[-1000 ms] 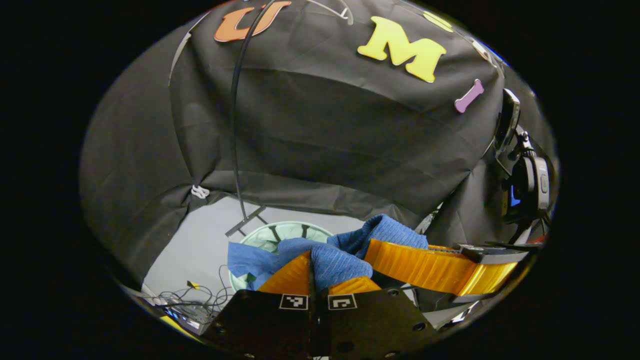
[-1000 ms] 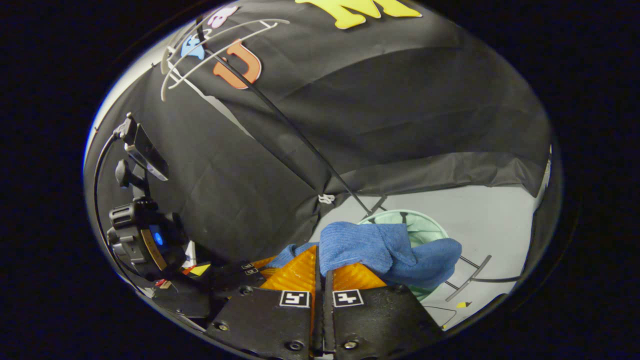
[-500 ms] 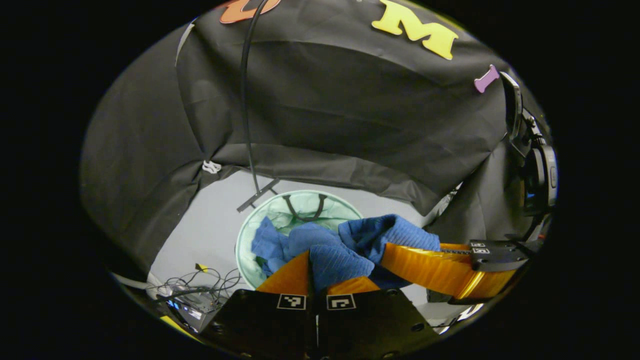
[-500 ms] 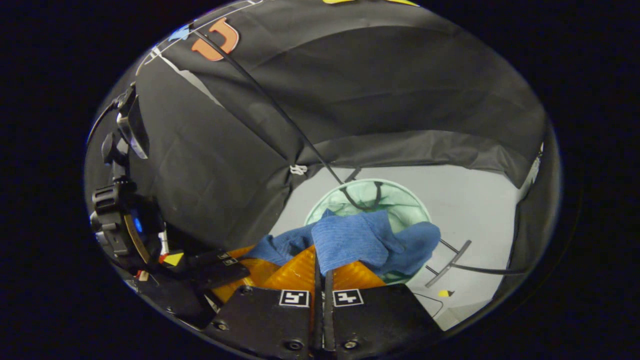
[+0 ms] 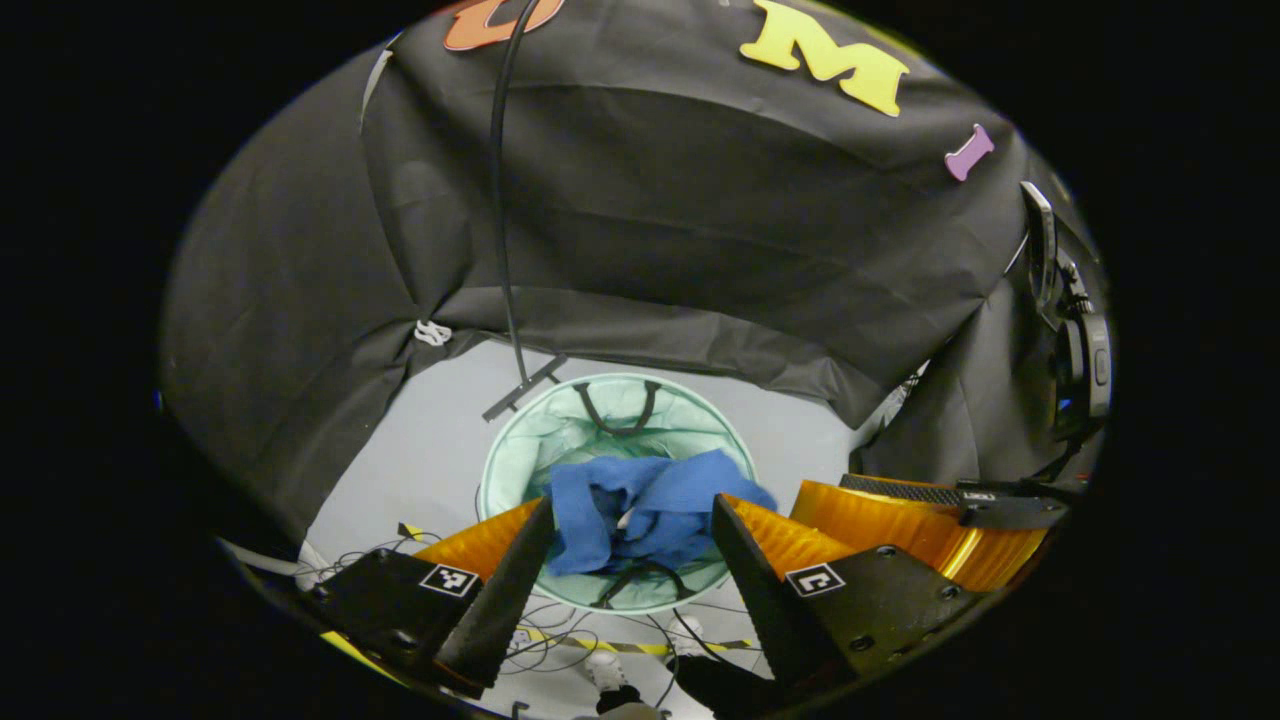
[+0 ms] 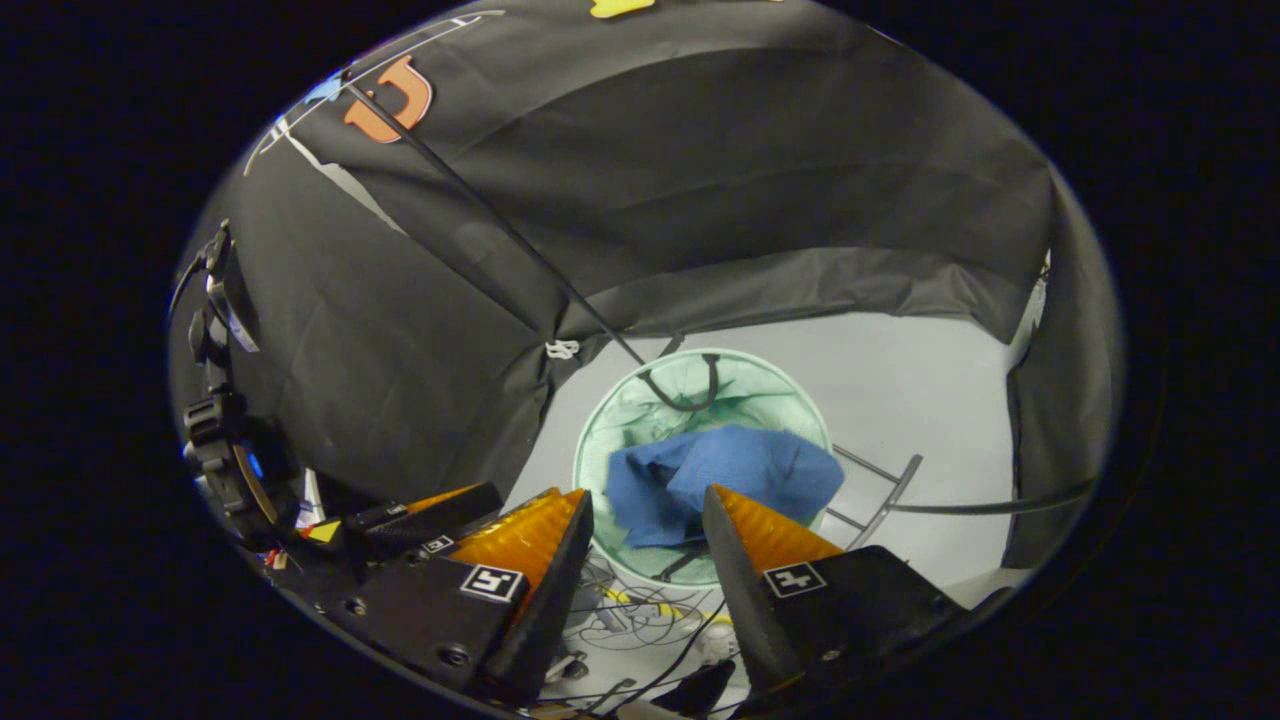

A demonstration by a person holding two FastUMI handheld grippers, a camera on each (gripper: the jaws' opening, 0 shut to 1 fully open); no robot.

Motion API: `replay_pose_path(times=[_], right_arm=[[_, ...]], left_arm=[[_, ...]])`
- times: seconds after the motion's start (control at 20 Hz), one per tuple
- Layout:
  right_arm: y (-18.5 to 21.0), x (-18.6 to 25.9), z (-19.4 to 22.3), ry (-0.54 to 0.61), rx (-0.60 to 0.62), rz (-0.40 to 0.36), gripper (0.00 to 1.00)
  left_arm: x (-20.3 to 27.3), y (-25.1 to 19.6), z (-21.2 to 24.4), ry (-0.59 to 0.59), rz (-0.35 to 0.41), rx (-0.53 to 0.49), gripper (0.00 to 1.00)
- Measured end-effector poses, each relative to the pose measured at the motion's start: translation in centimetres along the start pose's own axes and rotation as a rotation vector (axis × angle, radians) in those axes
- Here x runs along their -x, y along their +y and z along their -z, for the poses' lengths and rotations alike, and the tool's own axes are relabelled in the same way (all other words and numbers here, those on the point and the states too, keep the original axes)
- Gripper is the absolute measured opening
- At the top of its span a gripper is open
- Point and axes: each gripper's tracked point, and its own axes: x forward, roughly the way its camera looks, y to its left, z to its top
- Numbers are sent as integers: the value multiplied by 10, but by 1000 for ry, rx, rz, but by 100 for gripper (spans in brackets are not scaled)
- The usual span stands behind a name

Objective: Grasp the clothes on the hanger with both hands and then place them into the laundry hamper below.

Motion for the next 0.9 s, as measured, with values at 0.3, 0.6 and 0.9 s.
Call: replay_pose_path(times=[0.3,0.6,0.9], right_arm=[[12,31,-15,-141,125,48,79],[59,118,-38,-348,210,53,78],[114,244,-48,-621,264,28,78]], left_arm=[[46,-6,-16,-70,-2,-14,96],[140,-15,-58,-260,5,-46,96],[270,-13,-108,-563,-24,-141,96]])
